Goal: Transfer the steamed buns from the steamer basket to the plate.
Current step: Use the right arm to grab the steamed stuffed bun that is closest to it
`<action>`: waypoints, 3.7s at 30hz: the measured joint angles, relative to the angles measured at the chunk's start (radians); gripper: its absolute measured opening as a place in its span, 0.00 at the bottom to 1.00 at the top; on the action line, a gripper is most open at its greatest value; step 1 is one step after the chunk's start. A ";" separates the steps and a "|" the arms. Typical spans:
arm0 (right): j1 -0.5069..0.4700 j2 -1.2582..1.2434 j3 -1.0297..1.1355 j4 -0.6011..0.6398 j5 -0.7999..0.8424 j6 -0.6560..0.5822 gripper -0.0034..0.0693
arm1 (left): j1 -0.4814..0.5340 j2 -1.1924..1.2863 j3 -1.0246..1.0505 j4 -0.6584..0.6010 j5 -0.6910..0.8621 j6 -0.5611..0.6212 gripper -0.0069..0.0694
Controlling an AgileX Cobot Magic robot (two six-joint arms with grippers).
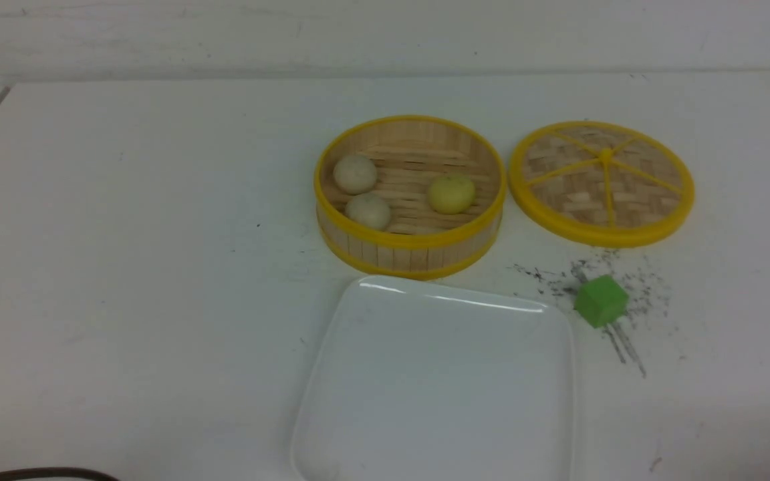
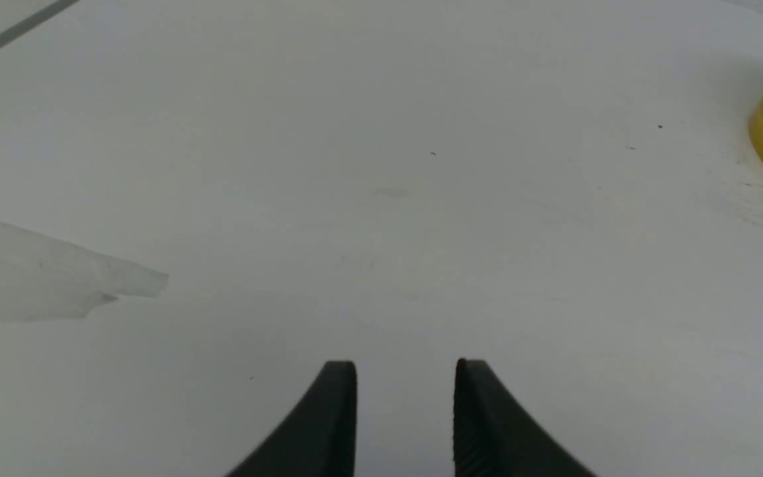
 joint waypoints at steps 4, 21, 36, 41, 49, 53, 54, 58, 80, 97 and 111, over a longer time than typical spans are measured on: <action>0.000 0.000 0.000 0.076 -0.015 0.024 0.38 | 0.000 0.000 0.000 0.014 0.000 0.000 0.41; 0.000 0.000 0.000 0.121 -0.050 0.031 0.38 | 0.000 0.000 0.000 0.039 0.000 0.000 0.41; 0.002 0.000 0.000 0.491 -0.090 0.053 0.38 | 0.000 0.000 0.008 -0.020 -0.134 -0.144 0.41; 0.007 0.000 -0.015 0.557 -0.073 0.030 0.38 | 0.000 0.000 0.008 -0.105 -0.220 -0.290 0.41; 0.008 0.000 -0.102 0.566 -0.038 -0.041 0.38 | 0.000 0.000 0.008 -0.124 -0.371 -0.420 0.41; 0.008 0.000 -0.109 0.568 -0.008 -0.056 0.38 | 0.000 0.000 0.008 -0.130 -0.397 -0.439 0.41; 0.008 0.000 -0.111 0.568 -0.002 -0.068 0.38 | 0.000 0.000 0.008 -0.131 -0.403 -0.445 0.41; 0.008 0.000 -0.147 0.568 0.037 -0.135 0.38 | 0.000 0.000 0.008 -0.128 -0.423 -0.452 0.41; 0.008 0.000 -0.235 0.840 0.243 -0.585 0.38 | 0.000 0.000 0.008 -0.104 -0.452 -0.505 0.41; 0.008 0.299 -0.474 0.953 0.508 -0.807 0.38 | 0.000 0.000 -0.133 0.165 -0.334 -0.558 0.41; 0.008 0.812 -0.833 0.889 0.647 -0.885 0.38 | 0.000 0.132 -0.168 0.170 -0.312 -0.517 0.41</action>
